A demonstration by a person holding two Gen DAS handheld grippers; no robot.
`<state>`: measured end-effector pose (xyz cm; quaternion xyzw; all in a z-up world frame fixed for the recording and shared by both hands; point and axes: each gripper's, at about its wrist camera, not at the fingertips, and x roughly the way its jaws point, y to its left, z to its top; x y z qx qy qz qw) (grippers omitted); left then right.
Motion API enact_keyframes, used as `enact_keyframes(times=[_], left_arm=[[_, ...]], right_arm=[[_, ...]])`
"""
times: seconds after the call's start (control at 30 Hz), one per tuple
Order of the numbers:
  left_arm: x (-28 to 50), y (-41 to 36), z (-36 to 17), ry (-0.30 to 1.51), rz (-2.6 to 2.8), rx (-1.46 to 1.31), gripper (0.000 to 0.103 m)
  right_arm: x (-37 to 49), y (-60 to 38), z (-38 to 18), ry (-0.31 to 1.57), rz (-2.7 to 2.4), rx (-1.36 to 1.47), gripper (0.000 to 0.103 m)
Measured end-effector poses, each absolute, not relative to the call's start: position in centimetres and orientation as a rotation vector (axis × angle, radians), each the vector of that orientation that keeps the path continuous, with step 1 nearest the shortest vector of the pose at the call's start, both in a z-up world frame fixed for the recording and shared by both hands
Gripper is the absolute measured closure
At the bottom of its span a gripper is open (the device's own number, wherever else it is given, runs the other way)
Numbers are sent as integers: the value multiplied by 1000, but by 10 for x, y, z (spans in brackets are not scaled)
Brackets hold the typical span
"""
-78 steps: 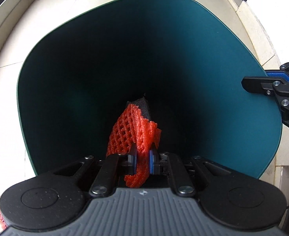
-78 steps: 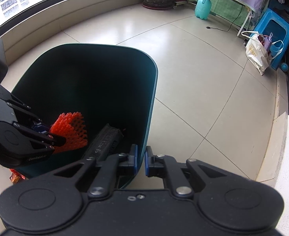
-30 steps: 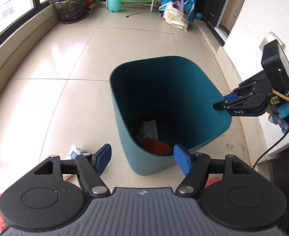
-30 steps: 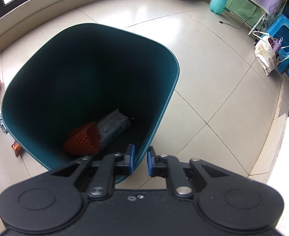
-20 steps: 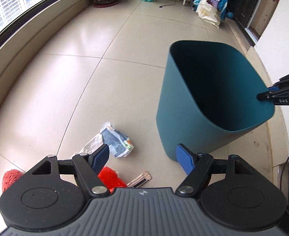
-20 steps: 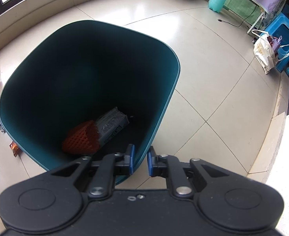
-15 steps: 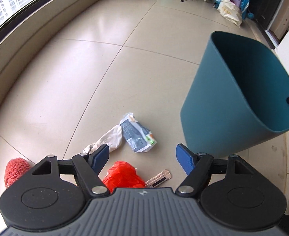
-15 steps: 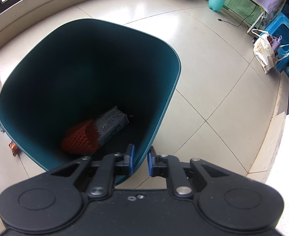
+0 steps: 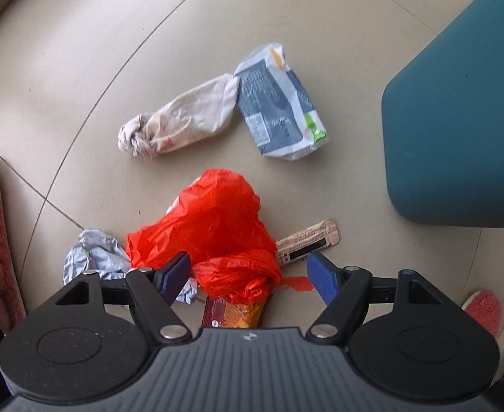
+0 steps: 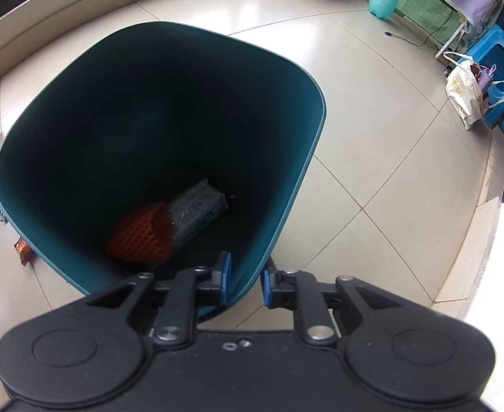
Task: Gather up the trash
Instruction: 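Move the left gripper down to the red plastic bag, then grasp the red plastic bag with the left gripper and carry it to the wastebasket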
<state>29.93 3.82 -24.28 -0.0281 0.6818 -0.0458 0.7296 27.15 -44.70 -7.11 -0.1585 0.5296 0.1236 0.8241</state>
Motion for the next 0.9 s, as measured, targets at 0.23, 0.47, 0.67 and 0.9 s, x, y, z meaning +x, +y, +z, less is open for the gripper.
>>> enact_keyframes(times=[0.23,0.47,0.67,0.9], left_arm=[[291,13,-277,1542,-55,8,29],[287,-4,-297,1525,-22,115,29],[279,-12,-311,1512,30,256,35],[279,-14,-288,1476,32,280,39]], right_arm=[[273,-447,-71,1124,265,-336,85],[272,-446,-71,1117,265,-340,85],[272,-446,-71,1113,266,-342,85],[272,-446,-71,1112,266,-342,85]])
